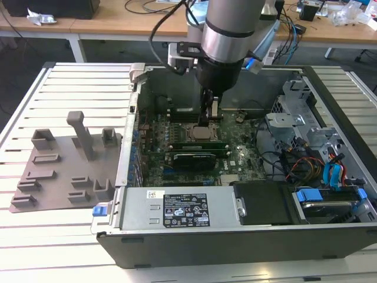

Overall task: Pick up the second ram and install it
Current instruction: 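Press down the second ram until it locks into place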

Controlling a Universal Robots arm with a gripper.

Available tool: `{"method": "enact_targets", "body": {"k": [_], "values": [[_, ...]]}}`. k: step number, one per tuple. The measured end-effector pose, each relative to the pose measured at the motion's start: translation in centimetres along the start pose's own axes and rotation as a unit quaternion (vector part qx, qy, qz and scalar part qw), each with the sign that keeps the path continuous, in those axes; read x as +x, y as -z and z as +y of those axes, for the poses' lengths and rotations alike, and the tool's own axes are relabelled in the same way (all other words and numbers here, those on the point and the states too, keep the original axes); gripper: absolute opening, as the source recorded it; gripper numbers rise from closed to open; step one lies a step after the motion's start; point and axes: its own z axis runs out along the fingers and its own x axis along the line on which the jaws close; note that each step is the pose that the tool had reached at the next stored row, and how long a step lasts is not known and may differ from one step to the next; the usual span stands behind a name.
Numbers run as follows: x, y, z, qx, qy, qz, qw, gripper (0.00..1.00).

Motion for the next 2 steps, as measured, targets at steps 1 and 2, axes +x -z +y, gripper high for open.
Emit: {"method": "enact_targets", "body": {"k": [1, 2], "values": [[0.00, 0.00, 0.00, 0.0000, 0.000, 0.0000, 1.0000, 0.10], [0.00, 0.01, 0.00, 0.0000, 0.000, 0.0000, 1.0000, 0.10]]}}
